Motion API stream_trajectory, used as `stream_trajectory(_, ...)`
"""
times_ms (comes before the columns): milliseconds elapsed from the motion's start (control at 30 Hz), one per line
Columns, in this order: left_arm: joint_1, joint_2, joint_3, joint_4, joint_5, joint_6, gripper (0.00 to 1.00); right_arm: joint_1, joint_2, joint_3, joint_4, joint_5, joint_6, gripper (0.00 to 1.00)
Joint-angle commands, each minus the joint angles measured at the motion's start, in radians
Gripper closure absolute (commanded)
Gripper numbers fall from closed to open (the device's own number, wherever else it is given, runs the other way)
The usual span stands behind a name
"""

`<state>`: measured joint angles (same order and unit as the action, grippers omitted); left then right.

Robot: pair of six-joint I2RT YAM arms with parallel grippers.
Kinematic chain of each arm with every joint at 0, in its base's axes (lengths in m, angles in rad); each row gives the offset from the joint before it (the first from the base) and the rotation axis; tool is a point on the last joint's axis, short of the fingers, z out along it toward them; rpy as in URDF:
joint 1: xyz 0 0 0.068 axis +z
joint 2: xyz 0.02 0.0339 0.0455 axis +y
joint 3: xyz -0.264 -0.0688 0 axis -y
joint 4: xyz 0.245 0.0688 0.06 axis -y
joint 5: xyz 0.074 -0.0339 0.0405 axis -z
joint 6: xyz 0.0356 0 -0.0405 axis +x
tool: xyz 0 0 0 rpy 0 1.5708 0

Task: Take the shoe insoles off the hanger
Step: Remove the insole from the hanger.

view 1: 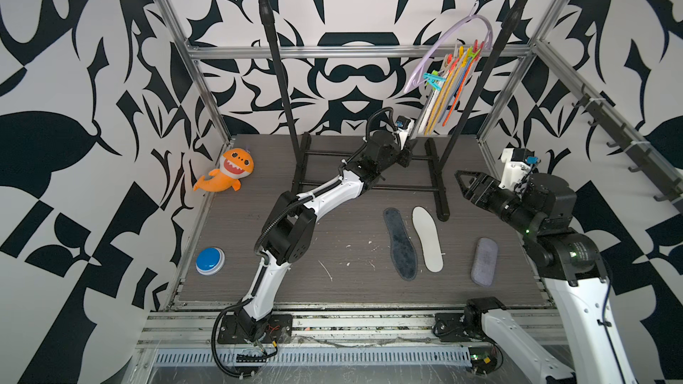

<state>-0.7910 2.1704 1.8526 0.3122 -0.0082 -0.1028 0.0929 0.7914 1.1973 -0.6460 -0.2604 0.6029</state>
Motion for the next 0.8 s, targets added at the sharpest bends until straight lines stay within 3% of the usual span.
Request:
stream_trajectory(0,0.006,-0.047,-0.027,0.021,-0.036,0.012,0.84,-0.002,0.003,0.014,0.051,-0.023,0.024,0.40)
stream_trajectory(367,0.023,-0.133,-0.087,0.046,-0.078,0.011,1.00,-0.003,0.030,0.050,0.102,0.001,0.108,0.40)
stream_trajectory(767,0.040,-0.190,-0.062,-0.001,-0.093,0.004,1.00,-0.026,0.162,0.191,0.203,-0.030,0.222,0.38)
